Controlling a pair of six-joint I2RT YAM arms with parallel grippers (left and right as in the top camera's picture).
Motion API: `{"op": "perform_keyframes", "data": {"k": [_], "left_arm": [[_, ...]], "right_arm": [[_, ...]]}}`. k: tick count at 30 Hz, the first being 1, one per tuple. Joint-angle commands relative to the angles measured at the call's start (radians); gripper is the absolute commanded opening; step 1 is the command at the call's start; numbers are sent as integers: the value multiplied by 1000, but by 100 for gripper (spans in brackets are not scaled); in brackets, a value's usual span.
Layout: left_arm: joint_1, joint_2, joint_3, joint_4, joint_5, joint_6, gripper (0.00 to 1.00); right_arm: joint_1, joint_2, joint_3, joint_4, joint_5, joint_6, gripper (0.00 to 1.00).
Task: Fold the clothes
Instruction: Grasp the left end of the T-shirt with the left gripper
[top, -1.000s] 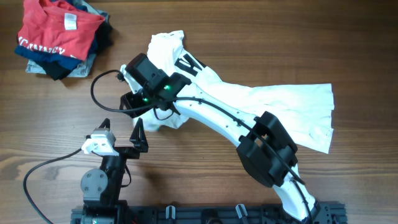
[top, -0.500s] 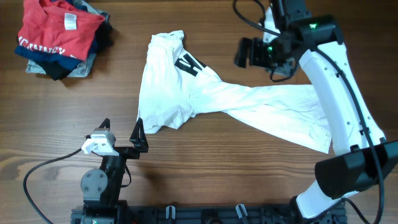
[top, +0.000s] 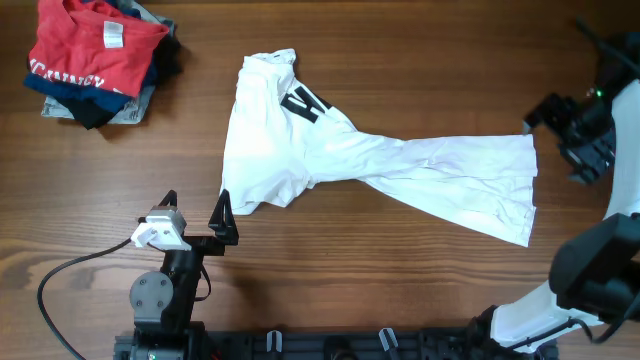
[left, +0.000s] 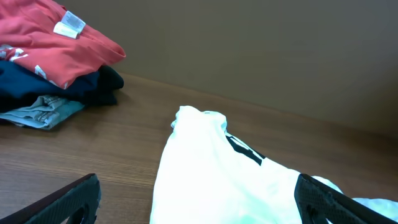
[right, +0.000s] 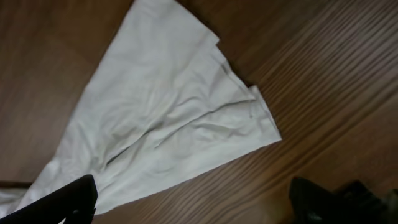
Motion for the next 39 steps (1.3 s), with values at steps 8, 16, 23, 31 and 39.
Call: {"op": "perform_keyframes", "data": {"k": [8,16,23,31,39], "left_arm": [[6,-5,7,265,339,-231,100],[6,516,634,-273,349,-172,99],[6,1086,988,-759,350,-108,99],[-131,1473,1025,-865,-140,-246,100],[-149,1608,1022,-766,-130,-241,100]], "right_arm": [[-73,-13,-253,277,-127,-8,100],[-74,-13,-253,325,-224,-36,100],[-74,-13,-253,328,-295,-115,100],[-74,-13,-253,328,-343,-116,100],[-74,-13,-253,303,-347,-167,100]]}}
